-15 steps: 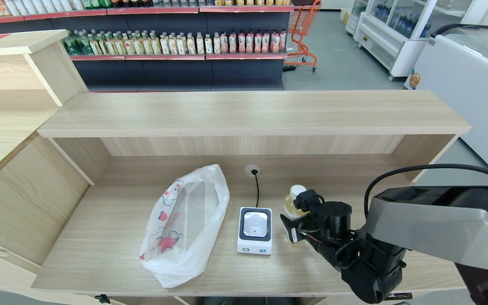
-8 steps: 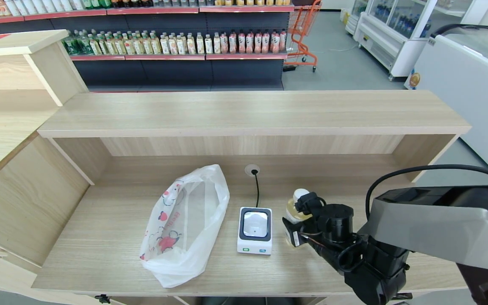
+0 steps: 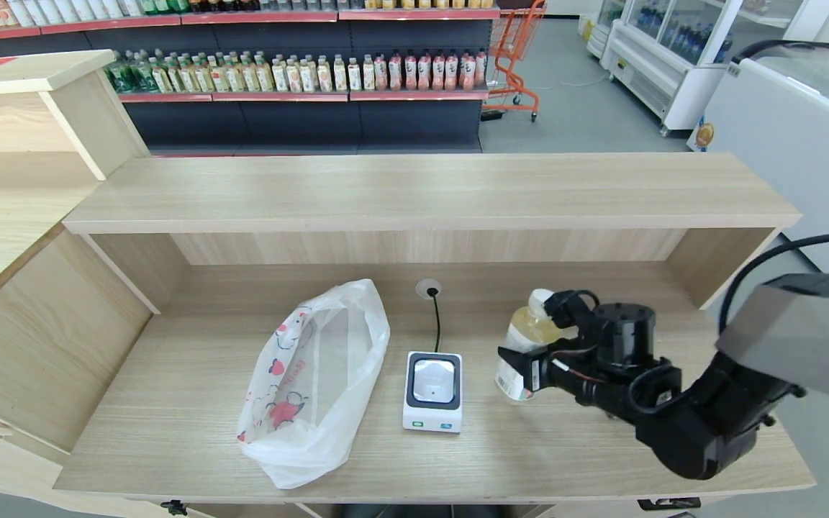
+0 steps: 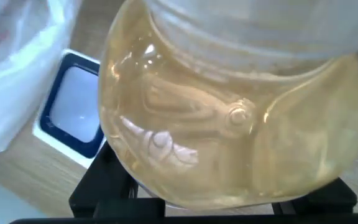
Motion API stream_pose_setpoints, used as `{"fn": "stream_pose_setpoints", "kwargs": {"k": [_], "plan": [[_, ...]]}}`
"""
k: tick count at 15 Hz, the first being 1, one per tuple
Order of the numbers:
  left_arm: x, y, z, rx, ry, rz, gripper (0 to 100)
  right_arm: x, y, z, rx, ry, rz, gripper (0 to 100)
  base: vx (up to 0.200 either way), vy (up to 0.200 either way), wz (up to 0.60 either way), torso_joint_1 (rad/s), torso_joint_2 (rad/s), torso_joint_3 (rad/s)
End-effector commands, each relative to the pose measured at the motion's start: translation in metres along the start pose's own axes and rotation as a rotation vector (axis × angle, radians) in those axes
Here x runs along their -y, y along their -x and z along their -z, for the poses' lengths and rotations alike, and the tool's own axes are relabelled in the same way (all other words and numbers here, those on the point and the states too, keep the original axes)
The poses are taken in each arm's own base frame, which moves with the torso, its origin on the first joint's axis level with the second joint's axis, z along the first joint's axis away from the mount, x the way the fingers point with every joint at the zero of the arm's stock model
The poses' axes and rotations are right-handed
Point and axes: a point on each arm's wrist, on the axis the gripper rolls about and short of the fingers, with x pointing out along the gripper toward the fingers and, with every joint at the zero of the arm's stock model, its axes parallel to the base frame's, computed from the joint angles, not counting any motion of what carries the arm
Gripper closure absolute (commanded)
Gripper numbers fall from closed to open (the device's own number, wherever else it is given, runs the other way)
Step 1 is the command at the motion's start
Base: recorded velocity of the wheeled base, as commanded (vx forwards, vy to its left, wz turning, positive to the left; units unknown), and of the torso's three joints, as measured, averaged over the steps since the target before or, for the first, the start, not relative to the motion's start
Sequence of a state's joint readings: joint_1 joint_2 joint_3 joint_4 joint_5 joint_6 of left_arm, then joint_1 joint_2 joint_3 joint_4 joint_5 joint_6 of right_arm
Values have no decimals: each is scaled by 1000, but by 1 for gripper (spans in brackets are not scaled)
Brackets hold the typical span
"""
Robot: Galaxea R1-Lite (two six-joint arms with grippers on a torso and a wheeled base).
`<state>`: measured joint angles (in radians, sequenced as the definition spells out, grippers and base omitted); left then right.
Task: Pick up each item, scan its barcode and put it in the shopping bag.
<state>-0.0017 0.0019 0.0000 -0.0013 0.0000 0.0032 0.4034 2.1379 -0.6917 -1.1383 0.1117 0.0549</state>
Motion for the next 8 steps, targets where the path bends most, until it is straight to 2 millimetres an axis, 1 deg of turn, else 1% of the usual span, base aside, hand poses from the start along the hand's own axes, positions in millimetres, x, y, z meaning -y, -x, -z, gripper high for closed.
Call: {"fn": "stream_pose_setpoints", "kwargs": {"k": [1, 3, 4, 5, 8], "plan": [[0, 0, 0, -1, 0, 0, 0, 34, 46, -56, 102, -44, -83, 100, 0, 0, 0, 0, 0, 0], [0, 0, 0, 1, 0, 0, 0, 50, 71, -71, 105, -52, -236, 100, 0, 0, 0, 0, 0, 0], [0, 0, 0, -1, 0, 0, 0, 50, 84, -77, 95, -65, -301, 100, 0, 0, 0, 0, 0, 0], [0, 0, 0, -1, 0, 0, 0, 49, 94, -79, 86, -71, -347, 100, 0, 0, 0, 0, 0, 0], [0, 0, 0, -1, 0, 0, 0, 34, 129, -77, 84, -60, -478, 100, 0, 0, 0, 0, 0, 0]]}}
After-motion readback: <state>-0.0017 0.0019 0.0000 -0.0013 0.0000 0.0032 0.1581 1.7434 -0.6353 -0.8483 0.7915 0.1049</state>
